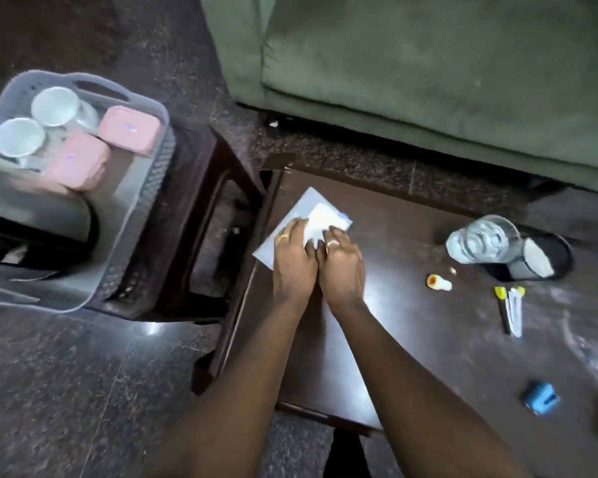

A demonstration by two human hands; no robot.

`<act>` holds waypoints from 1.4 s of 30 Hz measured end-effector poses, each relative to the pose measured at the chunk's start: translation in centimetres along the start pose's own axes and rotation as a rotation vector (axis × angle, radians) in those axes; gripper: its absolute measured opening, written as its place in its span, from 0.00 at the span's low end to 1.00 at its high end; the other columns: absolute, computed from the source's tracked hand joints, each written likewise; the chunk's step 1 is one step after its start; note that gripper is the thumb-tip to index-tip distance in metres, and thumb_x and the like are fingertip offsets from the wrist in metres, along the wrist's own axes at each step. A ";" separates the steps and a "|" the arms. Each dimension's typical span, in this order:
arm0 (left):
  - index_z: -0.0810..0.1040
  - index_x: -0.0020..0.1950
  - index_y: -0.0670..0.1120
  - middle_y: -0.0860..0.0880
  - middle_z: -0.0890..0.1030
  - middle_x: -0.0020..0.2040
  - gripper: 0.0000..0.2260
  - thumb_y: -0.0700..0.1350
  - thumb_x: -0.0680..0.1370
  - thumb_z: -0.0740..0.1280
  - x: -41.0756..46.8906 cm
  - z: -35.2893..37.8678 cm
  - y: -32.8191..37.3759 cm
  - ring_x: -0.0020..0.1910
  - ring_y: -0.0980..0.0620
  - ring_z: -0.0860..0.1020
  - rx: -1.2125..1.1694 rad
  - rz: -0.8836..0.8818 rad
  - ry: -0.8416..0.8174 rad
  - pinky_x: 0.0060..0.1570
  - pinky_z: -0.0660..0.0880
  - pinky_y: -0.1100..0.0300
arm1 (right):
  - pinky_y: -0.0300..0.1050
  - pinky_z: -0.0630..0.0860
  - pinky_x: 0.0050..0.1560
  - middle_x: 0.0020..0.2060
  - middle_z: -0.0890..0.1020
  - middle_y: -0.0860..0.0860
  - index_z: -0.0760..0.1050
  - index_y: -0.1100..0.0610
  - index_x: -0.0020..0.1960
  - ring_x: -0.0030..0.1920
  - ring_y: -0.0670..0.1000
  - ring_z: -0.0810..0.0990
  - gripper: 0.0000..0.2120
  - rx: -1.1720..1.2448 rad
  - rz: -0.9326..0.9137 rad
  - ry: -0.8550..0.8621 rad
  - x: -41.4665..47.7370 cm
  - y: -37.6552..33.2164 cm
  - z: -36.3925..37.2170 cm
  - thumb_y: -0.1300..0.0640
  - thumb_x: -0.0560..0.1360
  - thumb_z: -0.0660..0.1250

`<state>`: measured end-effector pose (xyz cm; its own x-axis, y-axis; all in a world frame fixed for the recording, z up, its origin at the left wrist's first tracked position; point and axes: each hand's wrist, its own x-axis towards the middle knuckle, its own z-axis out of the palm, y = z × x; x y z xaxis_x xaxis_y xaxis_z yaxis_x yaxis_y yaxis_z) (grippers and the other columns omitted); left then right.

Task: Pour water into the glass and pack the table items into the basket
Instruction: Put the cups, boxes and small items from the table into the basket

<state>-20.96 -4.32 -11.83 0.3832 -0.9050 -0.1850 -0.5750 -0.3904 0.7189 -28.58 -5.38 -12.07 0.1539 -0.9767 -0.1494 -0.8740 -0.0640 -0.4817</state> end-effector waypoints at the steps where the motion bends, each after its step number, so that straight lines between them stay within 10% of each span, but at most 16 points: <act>1: 0.71 0.67 0.40 0.42 0.72 0.68 0.18 0.36 0.76 0.60 -1.4 2.0 1.1 0.68 0.45 0.69 0.022 0.032 -0.063 0.70 0.61 0.58 | 0.49 0.64 0.69 0.65 0.75 0.62 0.72 0.65 0.64 0.67 0.58 0.71 0.17 0.002 0.073 0.009 -1.3 2.6 -0.6 0.60 0.78 0.59; 13: 0.73 0.65 0.42 0.43 0.74 0.66 0.18 0.37 0.76 0.60 -15.3 20.0 14.2 0.65 0.44 0.70 0.080 0.298 -0.565 0.67 0.63 0.58 | 0.55 0.74 0.52 0.50 0.82 0.64 0.78 0.67 0.55 0.52 0.64 0.78 0.11 -0.002 0.545 0.318 -13.1 24.2 -9.7 0.66 0.73 0.64; 30: 0.71 0.67 0.43 0.44 0.73 0.66 0.19 0.36 0.76 0.60 -25.5 32.7 22.9 0.66 0.44 0.69 0.160 0.473 -0.826 0.67 0.63 0.55 | 0.65 0.61 0.65 0.72 0.58 0.63 0.62 0.51 0.70 0.70 0.66 0.58 0.35 -0.041 1.285 0.328 -21.6 45.1 -17.6 0.56 0.67 0.74; 36: 0.71 0.67 0.44 0.45 0.74 0.66 0.19 0.36 0.76 0.60 -25.2 33.0 22.4 0.66 0.45 0.69 0.171 0.449 -0.819 0.68 0.62 0.57 | 0.62 0.66 0.64 0.62 0.66 0.64 0.57 0.47 0.73 0.63 0.67 0.66 0.38 0.165 1.305 0.284 -22.4 46.9 -16.8 0.58 0.69 0.71; 42: 0.73 0.65 0.43 0.42 0.77 0.64 0.16 0.42 0.77 0.62 -23.3 31.9 21.6 0.63 0.43 0.73 0.106 0.339 -0.762 0.64 0.65 0.56 | 0.55 0.67 0.64 0.59 0.72 0.64 0.67 0.62 0.65 0.61 0.65 0.69 0.35 0.233 0.946 0.446 -21.0 43.2 -16.5 0.66 0.61 0.74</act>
<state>-65.34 2.92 -13.34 -0.3940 -0.8279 -0.3993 -0.6504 -0.0558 0.7575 -77.14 8.96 -15.48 -0.7635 -0.5988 -0.2418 -0.4332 0.7526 -0.4959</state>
